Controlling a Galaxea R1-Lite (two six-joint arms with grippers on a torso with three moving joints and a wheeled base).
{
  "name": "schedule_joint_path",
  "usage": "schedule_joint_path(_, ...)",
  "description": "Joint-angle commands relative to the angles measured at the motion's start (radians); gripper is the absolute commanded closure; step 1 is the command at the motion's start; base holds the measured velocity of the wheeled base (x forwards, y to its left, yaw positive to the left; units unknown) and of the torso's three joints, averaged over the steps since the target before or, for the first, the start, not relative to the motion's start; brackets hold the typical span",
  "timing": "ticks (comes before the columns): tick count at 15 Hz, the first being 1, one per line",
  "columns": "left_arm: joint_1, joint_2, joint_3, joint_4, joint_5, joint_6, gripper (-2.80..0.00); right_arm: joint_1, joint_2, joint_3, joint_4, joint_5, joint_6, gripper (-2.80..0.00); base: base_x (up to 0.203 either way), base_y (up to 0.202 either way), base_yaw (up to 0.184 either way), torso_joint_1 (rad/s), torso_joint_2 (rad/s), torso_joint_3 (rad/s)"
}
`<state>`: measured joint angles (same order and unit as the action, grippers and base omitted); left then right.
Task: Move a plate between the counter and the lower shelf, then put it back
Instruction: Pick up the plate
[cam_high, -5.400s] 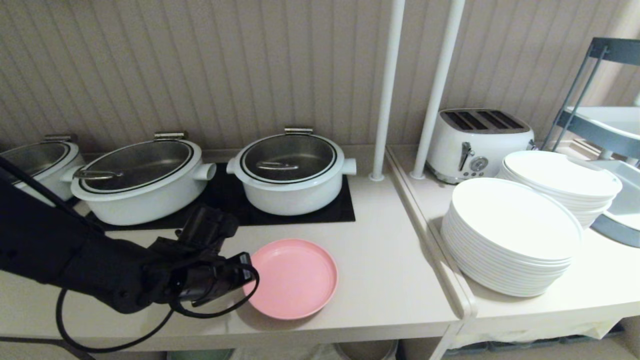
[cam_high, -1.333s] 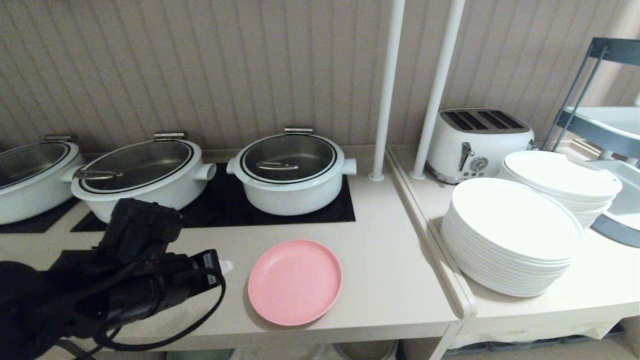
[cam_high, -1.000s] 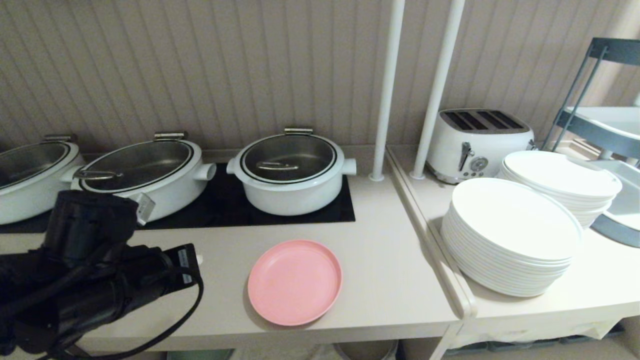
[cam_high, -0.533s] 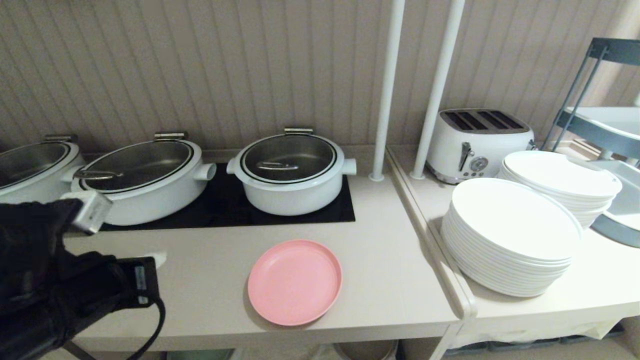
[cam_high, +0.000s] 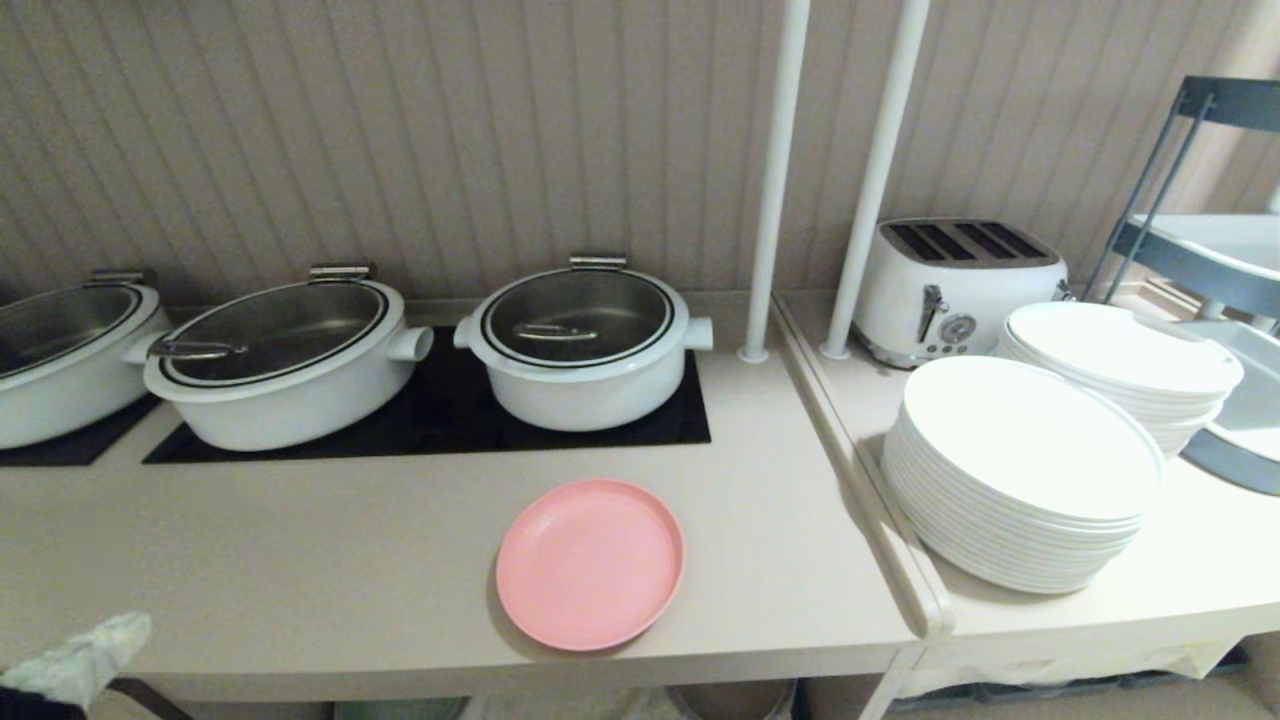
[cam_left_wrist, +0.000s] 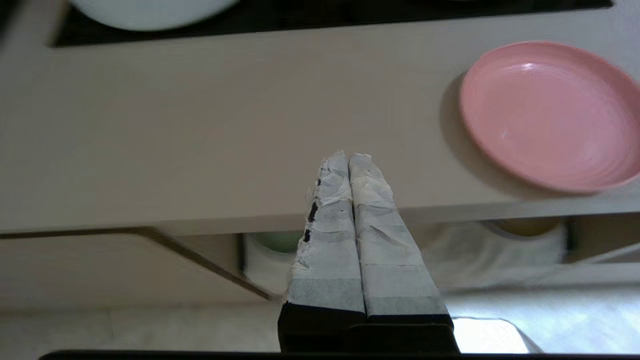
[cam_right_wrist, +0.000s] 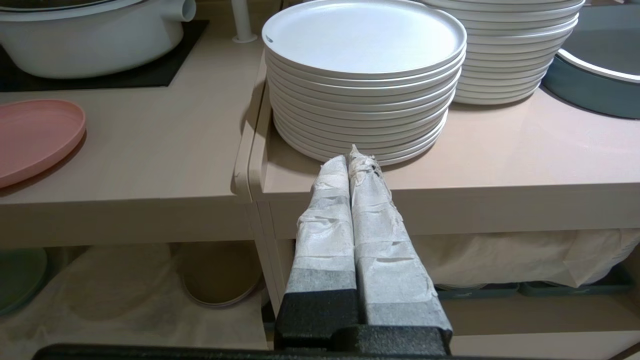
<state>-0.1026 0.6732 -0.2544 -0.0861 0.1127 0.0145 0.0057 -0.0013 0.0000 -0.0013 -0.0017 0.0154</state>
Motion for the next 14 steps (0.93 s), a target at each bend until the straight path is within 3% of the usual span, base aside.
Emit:
schedule_joint_path(1, 0.073, -0.234, 0.082, 0.006, -0.022, 0.043, 0.0, 0.0, 0.001, 0.0, 0.0, 0.0, 0.0, 0.0, 0.0, 0.0, 0.0, 0.0, 0.0, 0.0)
schedule_joint_path(5, 0.091, -0.481, 0.197, 0.009, -0.009, 0.114, 0.0, 0.0, 0.001, 0.0, 0.0, 0.0, 0.0, 0.0, 0.0, 0.0, 0.0, 0.0, 0.0, 0.0)
schedule_joint_path(8, 0.101, -0.642, 0.245, 0.018, -0.07, 0.156, 0.0, 0.0, 0.001, -0.001, 0.0, 0.0, 0.0, 0.0, 0.0, 0.0, 0.0, 0.0, 0.0, 0.0)
schedule_joint_path(11, 0.104, -0.673, 0.253, 0.029, -0.115, 0.155, 0.0, 0.0, 0.001, -0.001, -0.001, 0.0, 0.0, 0.0, 0.0, 0.0, 0.0, 0.0, 0.0, 0.0)
schedule_joint_path(14, 0.104, -0.673, 0.253, 0.052, -0.155, 0.106, 0.0, 0.0, 0.001, 0.0, -0.002, 0.0, 0.0, 0.0, 0.0, 0.0, 0.0, 0.0, 0.0, 0.0)
